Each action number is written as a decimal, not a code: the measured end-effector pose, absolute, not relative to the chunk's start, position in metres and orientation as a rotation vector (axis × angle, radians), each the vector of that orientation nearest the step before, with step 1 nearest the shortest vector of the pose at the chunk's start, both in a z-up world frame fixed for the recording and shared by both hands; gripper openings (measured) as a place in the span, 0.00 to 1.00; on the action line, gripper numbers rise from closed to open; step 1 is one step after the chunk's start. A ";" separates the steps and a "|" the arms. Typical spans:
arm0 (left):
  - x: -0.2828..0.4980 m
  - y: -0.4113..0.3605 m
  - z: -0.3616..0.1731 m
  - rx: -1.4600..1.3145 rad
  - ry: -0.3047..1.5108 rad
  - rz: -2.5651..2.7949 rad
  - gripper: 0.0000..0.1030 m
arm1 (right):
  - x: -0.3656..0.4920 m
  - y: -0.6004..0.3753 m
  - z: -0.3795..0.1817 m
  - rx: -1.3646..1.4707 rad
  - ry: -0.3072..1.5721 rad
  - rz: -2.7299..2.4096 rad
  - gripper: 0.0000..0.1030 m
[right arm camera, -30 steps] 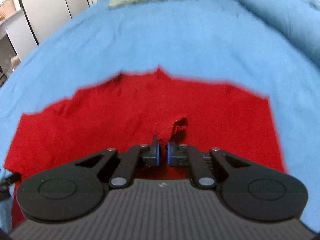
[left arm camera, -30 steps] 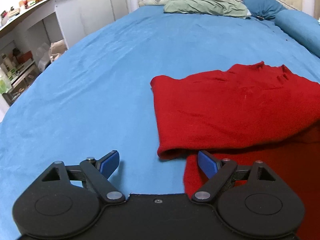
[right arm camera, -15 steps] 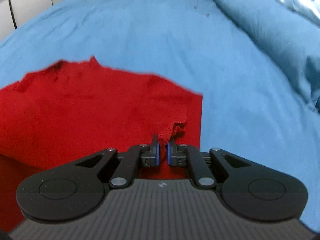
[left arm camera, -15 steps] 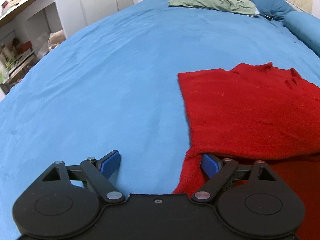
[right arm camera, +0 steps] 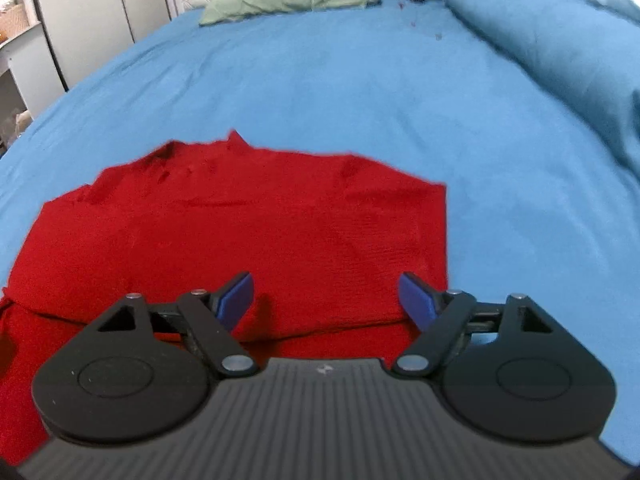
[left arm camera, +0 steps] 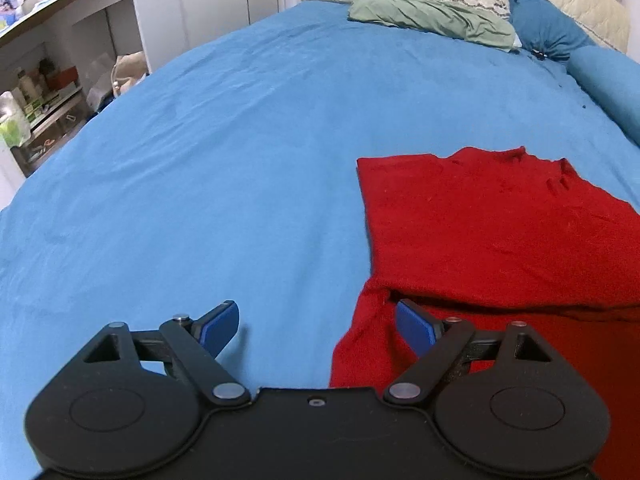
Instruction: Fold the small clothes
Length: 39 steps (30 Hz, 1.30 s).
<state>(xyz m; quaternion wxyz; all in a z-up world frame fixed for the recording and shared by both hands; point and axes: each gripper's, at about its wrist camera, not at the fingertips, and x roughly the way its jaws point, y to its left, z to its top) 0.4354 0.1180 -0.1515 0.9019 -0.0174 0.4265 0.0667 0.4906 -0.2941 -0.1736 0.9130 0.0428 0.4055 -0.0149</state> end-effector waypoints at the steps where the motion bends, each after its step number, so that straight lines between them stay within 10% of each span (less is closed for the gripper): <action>1: 0.432 0.118 -0.151 -0.029 0.883 0.140 0.86 | 0.492 -0.298 -0.180 0.105 0.855 -0.042 0.92; 24: 0.261 0.117 -0.036 -0.004 0.770 -0.033 0.87 | 0.278 -0.328 -0.006 0.093 0.612 0.113 1.00; 39: 0.164 0.122 -0.127 -0.063 0.959 -0.065 0.65 | 0.128 -0.311 -0.115 0.136 0.886 -0.146 0.98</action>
